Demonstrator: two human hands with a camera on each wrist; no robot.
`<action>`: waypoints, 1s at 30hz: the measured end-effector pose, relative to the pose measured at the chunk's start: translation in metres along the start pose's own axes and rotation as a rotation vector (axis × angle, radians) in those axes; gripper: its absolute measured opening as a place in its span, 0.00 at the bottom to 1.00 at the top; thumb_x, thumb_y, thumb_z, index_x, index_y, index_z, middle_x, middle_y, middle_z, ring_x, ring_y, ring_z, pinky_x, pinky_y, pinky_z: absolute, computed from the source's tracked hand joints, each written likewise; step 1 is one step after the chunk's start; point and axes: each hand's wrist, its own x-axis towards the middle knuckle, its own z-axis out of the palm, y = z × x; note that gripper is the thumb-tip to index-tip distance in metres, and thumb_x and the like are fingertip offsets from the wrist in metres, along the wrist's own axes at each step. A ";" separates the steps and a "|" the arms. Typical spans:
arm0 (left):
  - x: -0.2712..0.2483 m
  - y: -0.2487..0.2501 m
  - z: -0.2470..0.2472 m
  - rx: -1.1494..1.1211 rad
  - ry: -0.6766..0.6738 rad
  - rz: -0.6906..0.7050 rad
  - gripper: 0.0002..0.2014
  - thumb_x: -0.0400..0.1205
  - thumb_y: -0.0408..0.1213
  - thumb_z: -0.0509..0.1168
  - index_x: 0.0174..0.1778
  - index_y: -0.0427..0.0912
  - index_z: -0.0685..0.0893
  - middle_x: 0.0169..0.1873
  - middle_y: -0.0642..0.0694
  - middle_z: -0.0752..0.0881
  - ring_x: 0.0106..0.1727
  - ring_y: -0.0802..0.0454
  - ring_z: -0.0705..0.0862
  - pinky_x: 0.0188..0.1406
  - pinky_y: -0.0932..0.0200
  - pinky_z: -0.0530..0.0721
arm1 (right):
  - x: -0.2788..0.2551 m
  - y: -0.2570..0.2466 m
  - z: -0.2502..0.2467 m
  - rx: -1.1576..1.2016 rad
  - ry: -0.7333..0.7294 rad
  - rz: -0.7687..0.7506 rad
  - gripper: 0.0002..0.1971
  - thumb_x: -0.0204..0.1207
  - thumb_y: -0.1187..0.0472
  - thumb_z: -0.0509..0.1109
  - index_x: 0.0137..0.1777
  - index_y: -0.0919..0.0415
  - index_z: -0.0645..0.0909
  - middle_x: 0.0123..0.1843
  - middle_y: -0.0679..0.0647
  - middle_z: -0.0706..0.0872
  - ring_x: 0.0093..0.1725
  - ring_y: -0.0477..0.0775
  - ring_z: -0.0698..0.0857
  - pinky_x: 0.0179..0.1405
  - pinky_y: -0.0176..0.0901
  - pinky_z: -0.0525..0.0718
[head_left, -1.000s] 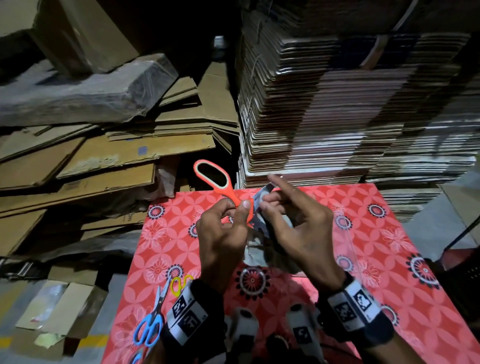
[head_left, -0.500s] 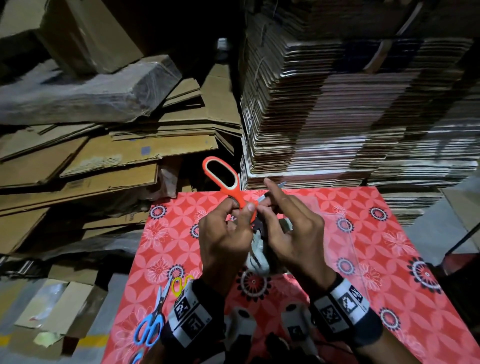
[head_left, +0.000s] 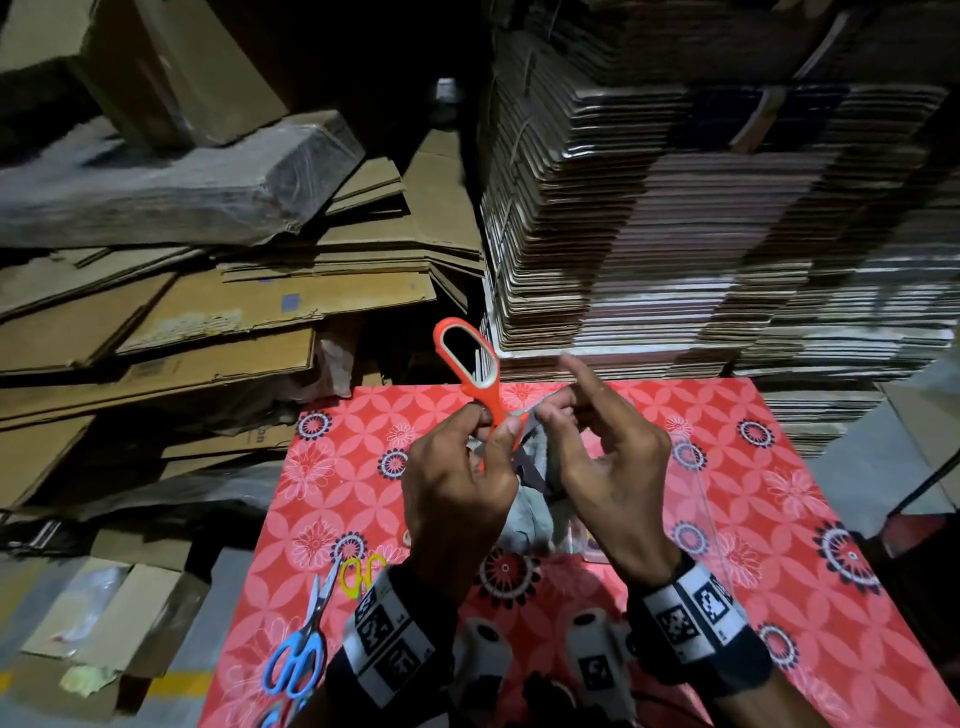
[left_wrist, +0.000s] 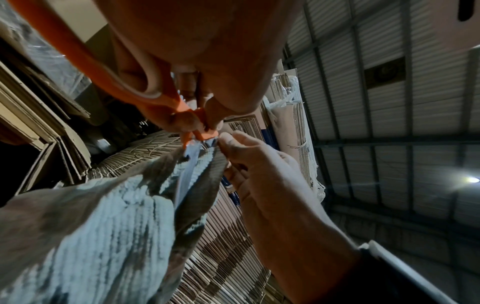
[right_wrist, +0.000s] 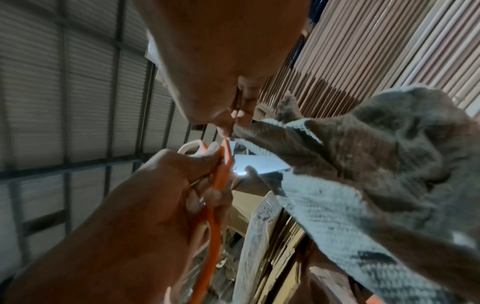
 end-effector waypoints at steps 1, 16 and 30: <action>0.000 0.000 0.000 0.009 0.002 0.004 0.17 0.85 0.48 0.69 0.34 0.47 0.74 0.24 0.55 0.75 0.22 0.54 0.71 0.23 0.50 0.72 | 0.001 0.002 0.000 0.013 0.028 0.016 0.25 0.80 0.69 0.79 0.77 0.59 0.83 0.48 0.47 0.92 0.45 0.48 0.91 0.48 0.47 0.90; 0.001 -0.003 0.003 0.070 -0.011 0.054 0.17 0.85 0.50 0.69 0.36 0.45 0.76 0.23 0.51 0.70 0.25 0.38 0.75 0.23 0.47 0.69 | -0.004 -0.004 0.002 -0.063 -0.033 -0.002 0.24 0.80 0.68 0.79 0.75 0.52 0.86 0.48 0.42 0.92 0.45 0.44 0.90 0.46 0.47 0.90; -0.005 -0.003 -0.001 0.015 -0.057 -0.058 0.19 0.84 0.56 0.67 0.34 0.51 0.71 0.21 0.56 0.71 0.22 0.42 0.74 0.24 0.49 0.73 | 0.004 0.004 -0.005 0.045 0.007 0.039 0.18 0.81 0.69 0.78 0.68 0.54 0.89 0.47 0.48 0.92 0.45 0.46 0.90 0.48 0.42 0.89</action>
